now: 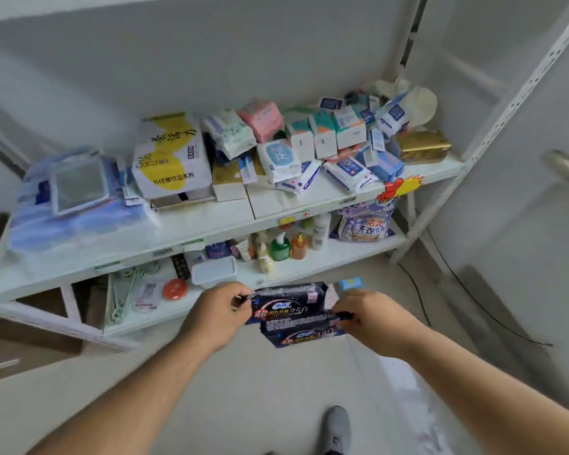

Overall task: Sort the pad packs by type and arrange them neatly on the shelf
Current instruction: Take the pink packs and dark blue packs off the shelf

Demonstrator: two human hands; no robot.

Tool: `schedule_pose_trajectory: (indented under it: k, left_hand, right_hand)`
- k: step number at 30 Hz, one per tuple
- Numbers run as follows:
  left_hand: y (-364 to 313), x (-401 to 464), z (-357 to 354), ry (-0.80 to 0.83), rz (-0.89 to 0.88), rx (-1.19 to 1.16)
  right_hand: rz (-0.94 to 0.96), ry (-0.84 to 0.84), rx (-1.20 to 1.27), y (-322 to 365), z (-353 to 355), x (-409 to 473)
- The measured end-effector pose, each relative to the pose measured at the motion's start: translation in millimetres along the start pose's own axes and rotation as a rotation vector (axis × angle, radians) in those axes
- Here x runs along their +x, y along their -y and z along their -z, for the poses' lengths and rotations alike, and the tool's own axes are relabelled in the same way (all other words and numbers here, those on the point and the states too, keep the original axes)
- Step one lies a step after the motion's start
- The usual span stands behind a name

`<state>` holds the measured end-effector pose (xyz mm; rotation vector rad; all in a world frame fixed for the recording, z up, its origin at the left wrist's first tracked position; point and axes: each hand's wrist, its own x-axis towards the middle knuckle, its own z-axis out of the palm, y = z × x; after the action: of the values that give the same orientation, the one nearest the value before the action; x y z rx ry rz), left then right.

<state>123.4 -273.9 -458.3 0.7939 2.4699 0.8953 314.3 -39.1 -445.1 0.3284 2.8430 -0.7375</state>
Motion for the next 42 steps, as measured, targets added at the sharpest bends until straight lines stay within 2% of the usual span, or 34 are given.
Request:
schedule_pose_trajectory:
  k: [5,11,17,24,30,35,42]
  left_hand:
    - [36,29,-65,0.070,0.018,0.135]
    - [102,76,-149,0.058,0.093,0.134]
    - [201,143,-236,0.005,0.114,0.120]
    - [347,225,-351,-0.046,0.140,0.117]
    - [451,286,-435,-0.072,0.131,0.111]
    - [505,336,-488,-0.075,0.108,0.055]
    - [541,370,-534,0.003,0.100,-0.026]
  right_hand:
    - [-0.016,0.084,-0.034,-48,-57,26]
    - [-0.042,0.158,-0.015,-112,-135,83]
    - [-0.115,0.131,0.013,-175,-238,158]
    - [-0.156,0.091,-0.016,-261,-403,270]
    - [-0.039,0.027,-0.079,-316,-516,345]
    - [0.011,-0.007,-0.125,-347,-574,396]
    - [0.030,-0.059,-0.318,-379,-612,428]
